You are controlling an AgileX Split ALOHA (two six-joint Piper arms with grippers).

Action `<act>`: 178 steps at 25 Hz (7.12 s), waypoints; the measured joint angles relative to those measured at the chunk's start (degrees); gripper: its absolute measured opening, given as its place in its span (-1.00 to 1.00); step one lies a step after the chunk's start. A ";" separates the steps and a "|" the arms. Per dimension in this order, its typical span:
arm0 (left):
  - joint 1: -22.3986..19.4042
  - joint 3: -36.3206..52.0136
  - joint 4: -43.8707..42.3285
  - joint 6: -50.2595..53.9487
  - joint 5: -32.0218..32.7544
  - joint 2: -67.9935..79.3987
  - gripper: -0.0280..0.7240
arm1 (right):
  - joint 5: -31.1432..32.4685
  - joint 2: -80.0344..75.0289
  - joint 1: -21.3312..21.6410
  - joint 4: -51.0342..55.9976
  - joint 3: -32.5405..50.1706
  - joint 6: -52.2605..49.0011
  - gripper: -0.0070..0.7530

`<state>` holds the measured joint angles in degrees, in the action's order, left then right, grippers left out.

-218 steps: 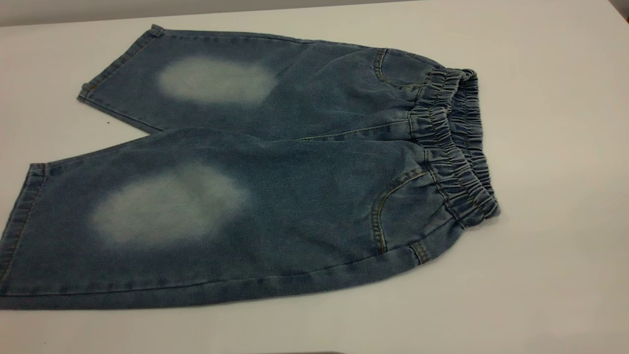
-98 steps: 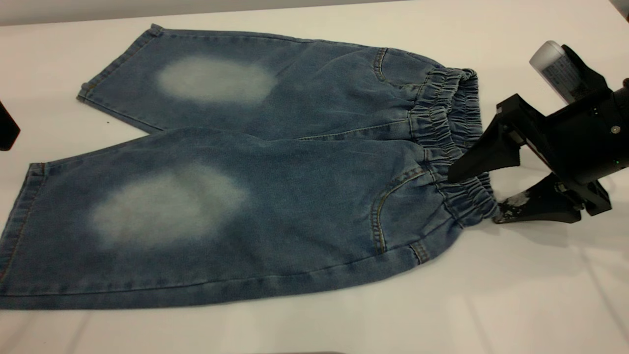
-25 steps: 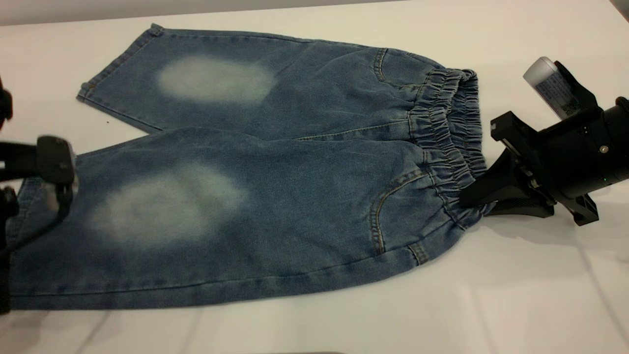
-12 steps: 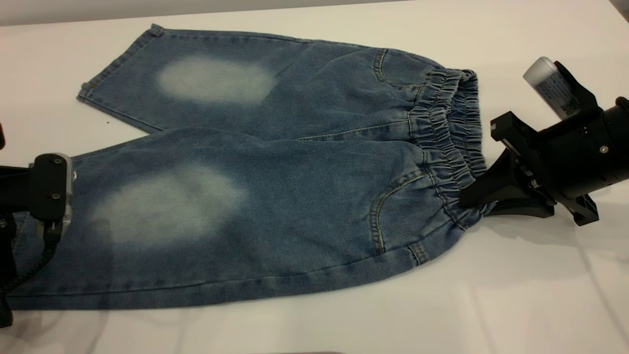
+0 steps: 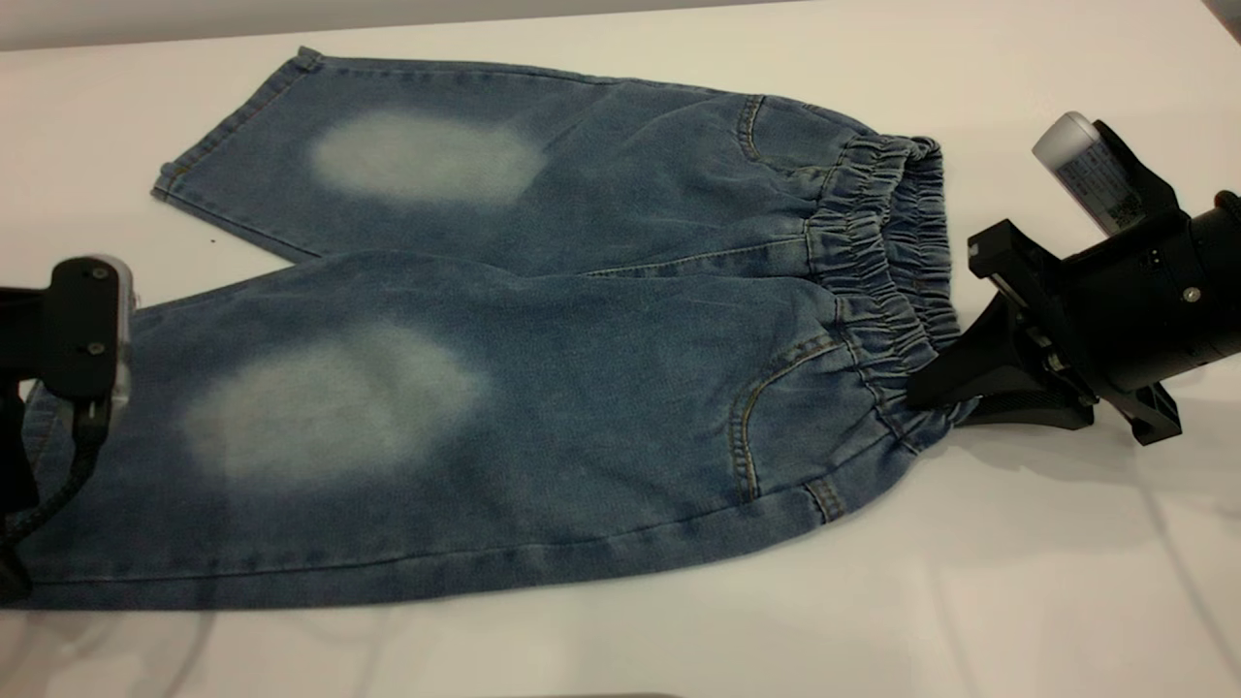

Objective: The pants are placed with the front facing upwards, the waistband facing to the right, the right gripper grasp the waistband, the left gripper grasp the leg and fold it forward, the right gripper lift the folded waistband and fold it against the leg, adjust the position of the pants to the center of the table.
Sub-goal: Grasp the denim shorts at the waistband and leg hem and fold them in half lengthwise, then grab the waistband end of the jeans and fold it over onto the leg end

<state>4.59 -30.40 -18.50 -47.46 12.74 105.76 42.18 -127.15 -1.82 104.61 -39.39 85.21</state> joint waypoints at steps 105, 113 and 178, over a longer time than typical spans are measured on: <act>1.58 -40.73 2.30 16.70 -23.69 14.89 -0.79 | 4.27 5.71 5.31 -0.84 -7.61 -45.95 -0.79; 3.56 -49.73 2.30 19.87 -20.13 23.58 -0.78 | -0.64 4.86 5.31 -0.70 -9.10 -50.37 -0.77; 3.30 -50.76 15.55 32.53 -4.36 14.35 0.15 | 8.15 6.06 5.70 -20.46 -4.68 -37.83 0.53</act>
<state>7.89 -81.16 -2.95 -14.93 8.38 120.11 50.34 -121.09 3.88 84.15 -44.06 47.38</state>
